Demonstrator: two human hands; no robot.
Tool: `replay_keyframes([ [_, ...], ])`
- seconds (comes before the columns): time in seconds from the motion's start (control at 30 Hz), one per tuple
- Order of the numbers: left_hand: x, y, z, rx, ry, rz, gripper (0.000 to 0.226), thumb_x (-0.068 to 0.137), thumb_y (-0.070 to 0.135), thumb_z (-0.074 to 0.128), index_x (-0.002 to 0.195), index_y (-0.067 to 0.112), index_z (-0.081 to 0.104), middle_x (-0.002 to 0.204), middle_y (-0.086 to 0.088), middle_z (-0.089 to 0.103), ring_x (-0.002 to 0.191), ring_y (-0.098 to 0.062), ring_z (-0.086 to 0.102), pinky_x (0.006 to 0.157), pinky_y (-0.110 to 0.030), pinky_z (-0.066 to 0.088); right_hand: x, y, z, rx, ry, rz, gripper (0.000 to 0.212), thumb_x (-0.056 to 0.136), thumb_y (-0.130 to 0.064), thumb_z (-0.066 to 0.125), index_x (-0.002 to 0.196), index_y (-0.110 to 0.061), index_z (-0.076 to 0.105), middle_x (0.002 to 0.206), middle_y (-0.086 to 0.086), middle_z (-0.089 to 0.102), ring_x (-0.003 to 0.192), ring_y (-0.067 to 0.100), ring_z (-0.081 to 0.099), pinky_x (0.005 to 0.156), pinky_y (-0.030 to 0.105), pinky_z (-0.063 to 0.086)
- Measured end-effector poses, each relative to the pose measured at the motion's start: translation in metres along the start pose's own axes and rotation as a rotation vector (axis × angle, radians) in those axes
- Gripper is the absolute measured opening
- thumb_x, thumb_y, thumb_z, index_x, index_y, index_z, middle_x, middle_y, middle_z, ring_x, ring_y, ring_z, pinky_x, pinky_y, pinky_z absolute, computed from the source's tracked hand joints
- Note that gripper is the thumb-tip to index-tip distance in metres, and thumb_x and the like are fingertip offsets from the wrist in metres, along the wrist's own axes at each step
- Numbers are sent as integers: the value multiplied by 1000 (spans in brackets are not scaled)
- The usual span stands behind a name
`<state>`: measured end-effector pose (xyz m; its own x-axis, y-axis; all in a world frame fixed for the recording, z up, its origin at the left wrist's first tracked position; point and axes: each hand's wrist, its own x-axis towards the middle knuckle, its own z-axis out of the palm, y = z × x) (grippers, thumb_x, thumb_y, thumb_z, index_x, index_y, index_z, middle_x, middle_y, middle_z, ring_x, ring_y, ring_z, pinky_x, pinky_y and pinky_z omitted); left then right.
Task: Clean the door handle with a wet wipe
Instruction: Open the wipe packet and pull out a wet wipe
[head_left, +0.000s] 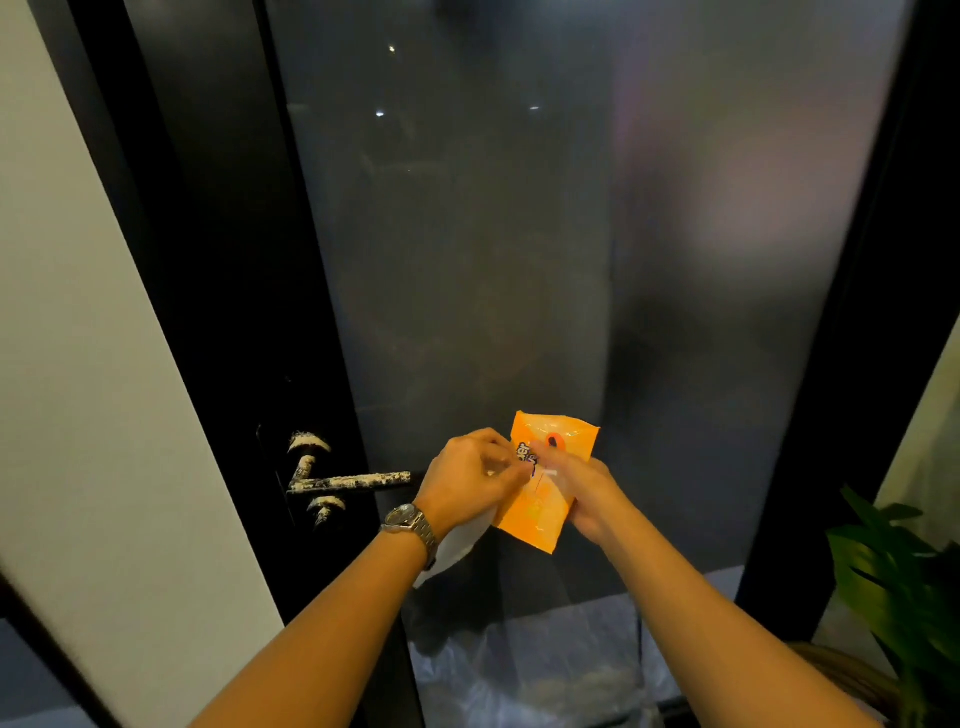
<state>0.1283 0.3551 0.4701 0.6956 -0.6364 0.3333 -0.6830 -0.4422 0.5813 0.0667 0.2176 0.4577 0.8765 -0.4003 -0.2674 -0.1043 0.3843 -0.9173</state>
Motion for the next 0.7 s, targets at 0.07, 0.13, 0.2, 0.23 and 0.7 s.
replay_keyframes([
  [0.07, 2, 1, 8, 27, 15, -43, 20, 79, 39, 67, 89, 22, 69, 104, 6, 57, 96, -12, 57, 78, -30, 50, -5, 9, -2, 2, 20, -22, 40, 77, -5, 73, 114, -3, 58, 99, 13, 67, 96, 32, 64, 79, 44, 53],
  [0.13, 0, 2, 16, 16, 43, -157, 36, 71, 45, 72, 99, 25, 60, 103, 9, 53, 93, -9, 55, 67, -20, 44, -8, 15, -8, 46, 71, -34, 39, 77, 1, 71, 114, -2, 58, 107, 17, 66, 97, 33, 64, 79, 46, 53],
  [0.2, -2, 3, 24, -34, 16, -365, 61, 64, 56, 73, 109, 24, 51, 102, 12, 49, 94, -10, 54, 65, -21, 41, -8, 19, -18, 99, 110, -45, 34, 78, 3, 69, 110, -5, 58, 110, 18, 64, 96, 34, 63, 81, 48, 52],
  [0.23, -2, 0, 28, -99, -45, -447, 63, 62, 60, 72, 109, 22, 51, 101, 11, 52, 95, -12, 56, 70, -24, 45, -7, 21, -23, 121, 114, -57, 33, 78, 4, 68, 108, -6, 58, 110, 18, 64, 96, 34, 63, 81, 49, 52],
  [0.7, 11, -1, 98, -423, -503, -452, 24, 70, 27, 77, 84, 10, 67, 81, -3, 69, 69, -14, 62, 61, -23, 48, -3, 42, -140, -63, 103, 37, 38, 72, -31, 72, 101, -8, 64, 85, 13, 69, 70, 21, 67, 59, 30, 54],
])
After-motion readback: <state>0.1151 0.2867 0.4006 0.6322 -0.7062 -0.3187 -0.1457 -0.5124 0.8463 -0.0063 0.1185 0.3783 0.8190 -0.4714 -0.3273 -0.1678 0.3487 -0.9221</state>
